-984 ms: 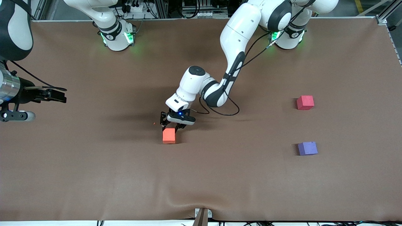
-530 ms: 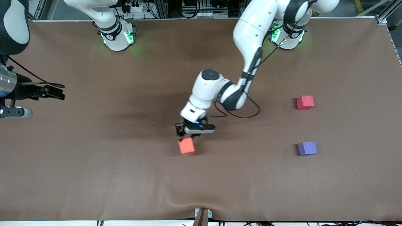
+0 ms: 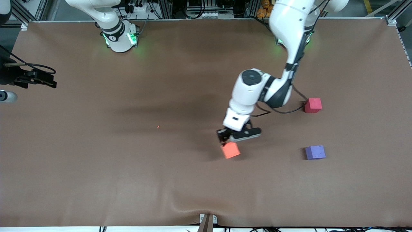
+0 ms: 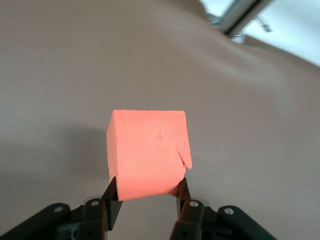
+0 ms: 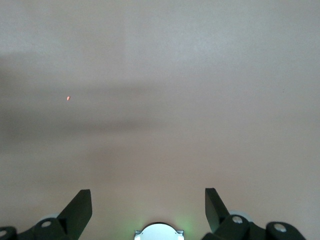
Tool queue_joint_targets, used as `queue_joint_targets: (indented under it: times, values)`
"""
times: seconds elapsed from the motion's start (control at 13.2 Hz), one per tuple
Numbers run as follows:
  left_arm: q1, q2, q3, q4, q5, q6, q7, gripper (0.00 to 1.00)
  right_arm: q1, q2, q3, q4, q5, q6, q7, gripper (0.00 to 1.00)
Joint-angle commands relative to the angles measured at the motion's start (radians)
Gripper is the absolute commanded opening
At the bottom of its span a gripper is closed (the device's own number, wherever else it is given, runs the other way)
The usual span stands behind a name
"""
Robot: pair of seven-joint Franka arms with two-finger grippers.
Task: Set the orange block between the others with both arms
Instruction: 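Carry the orange cube with the left gripper between the pink and blue cubes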
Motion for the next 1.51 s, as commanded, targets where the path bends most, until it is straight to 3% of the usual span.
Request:
queue_joint_targets:
  times: [0.0, 0.23, 0.38, 0.83, 1.44]
  values:
    - [0.046, -0.116, -0.01, -0.129, 0.013, -0.076, 0.069, 0.0, -0.018, -0.002, 0.016, 0.012, -0.012, -0.015, -0.011, 1.0]
    - [0.12, -0.167, -0.011, -0.135, 0.013, -0.294, 0.234, 0.0, -0.015, -0.002, 0.018, 0.012, -0.012, -0.015, -0.011, 1.0]
    - [0.166, -0.19, -0.011, -0.155, 0.013, -0.358, 0.316, 0.0, -0.018, -0.002, 0.015, 0.012, -0.012, -0.015, -0.013, 1.0]
    - [0.411, -0.259, -0.022, -0.307, 0.002, -0.367, 0.688, 0.0, -0.017, 0.0, 0.015, 0.012, -0.012, -0.015, -0.011, 1.0]
    - [0.531, -0.265, -0.024, -0.399, -0.027, -0.367, 0.885, 0.0, -0.018, 0.001, 0.015, 0.012, 0.008, -0.069, 0.082, 1.0]
